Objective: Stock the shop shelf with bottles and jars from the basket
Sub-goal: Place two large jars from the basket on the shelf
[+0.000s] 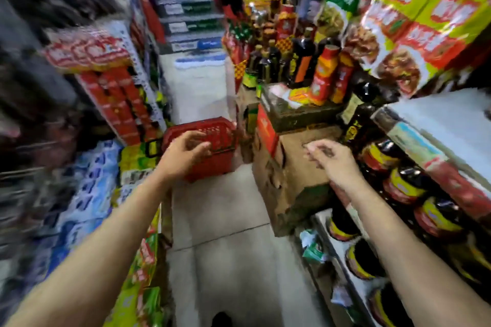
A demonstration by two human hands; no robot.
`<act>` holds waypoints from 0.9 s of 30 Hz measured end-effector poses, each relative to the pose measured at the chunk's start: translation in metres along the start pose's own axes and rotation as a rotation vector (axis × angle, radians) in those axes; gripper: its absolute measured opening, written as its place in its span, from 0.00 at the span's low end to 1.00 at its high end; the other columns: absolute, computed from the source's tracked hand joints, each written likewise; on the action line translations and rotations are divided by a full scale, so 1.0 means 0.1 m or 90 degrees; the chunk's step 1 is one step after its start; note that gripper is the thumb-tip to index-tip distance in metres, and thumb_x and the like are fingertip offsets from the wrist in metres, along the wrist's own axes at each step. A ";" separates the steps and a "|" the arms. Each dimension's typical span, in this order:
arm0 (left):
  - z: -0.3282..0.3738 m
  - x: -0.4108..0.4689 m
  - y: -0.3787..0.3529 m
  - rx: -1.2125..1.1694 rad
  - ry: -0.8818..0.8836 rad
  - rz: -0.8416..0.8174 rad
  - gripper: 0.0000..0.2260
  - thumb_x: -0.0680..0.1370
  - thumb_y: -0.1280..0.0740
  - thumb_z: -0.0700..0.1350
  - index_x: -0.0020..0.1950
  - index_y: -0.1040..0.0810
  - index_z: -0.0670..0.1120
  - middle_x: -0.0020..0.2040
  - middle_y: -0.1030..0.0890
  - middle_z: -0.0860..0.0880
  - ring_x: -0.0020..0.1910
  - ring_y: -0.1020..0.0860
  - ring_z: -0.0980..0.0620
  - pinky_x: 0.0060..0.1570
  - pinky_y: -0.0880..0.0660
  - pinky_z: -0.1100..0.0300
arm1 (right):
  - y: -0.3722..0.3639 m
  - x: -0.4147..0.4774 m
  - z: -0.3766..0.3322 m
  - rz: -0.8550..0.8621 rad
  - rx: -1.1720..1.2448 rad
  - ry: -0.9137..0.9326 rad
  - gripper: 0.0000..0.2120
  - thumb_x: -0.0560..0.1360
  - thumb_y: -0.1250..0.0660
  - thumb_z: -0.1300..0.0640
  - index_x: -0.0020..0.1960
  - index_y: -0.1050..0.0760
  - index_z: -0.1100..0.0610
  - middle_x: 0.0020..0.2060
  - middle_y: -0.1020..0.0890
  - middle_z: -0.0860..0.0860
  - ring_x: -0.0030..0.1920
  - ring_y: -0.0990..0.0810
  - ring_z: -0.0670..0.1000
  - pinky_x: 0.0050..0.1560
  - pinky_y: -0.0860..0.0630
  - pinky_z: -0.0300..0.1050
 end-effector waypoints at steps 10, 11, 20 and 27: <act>-1.38 -0.16 1.57 -0.044 0.206 0.214 0.04 0.78 0.39 0.36 0.51 0.28 0.41 0.38 0.24 0.48 0.25 0.23 0.67 0.25 0.30 0.75 | -1.90 0.64 0.41 -0.256 -0.052 -0.101 0.05 0.75 0.37 0.64 0.48 0.26 0.56 0.42 0.21 0.57 0.35 0.21 0.46 0.32 0.28 0.32; -1.44 -0.11 1.60 -0.040 0.211 0.212 0.04 0.77 0.39 0.36 0.51 0.28 0.40 0.38 0.23 0.47 0.26 0.23 0.67 0.26 0.29 0.74 | -1.97 0.69 0.47 -0.257 -0.054 -0.115 0.07 0.75 0.37 0.64 0.52 0.26 0.58 0.41 0.21 0.55 0.34 0.21 0.46 0.32 0.28 0.33; -1.71 1.15 1.46 -0.058 0.261 0.152 0.03 0.78 0.40 0.37 0.49 0.28 0.43 0.42 0.23 0.47 0.28 0.21 0.65 0.33 0.26 0.68 | -2.23 1.89 0.92 -0.237 -0.055 -0.180 0.10 0.76 0.38 0.64 0.57 0.29 0.60 0.42 0.23 0.55 0.37 0.23 0.51 0.33 0.27 0.36; -1.76 2.38 1.49 -0.048 0.304 0.128 0.04 0.78 0.39 0.40 0.52 0.29 0.42 0.43 0.23 0.47 0.39 0.23 0.53 0.40 0.29 0.61 | -2.70 3.09 1.10 -0.262 -0.053 -0.214 0.04 0.75 0.36 0.60 0.49 0.28 0.54 0.48 0.22 0.58 0.36 0.21 0.51 0.35 0.28 0.39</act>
Point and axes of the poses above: each hand's wrist, its own x-axis towards the middle knuckle, its own y-axis out of the back of the hand, z = x × y, the point moved 9 cm from there along x, towards the middle knuckle
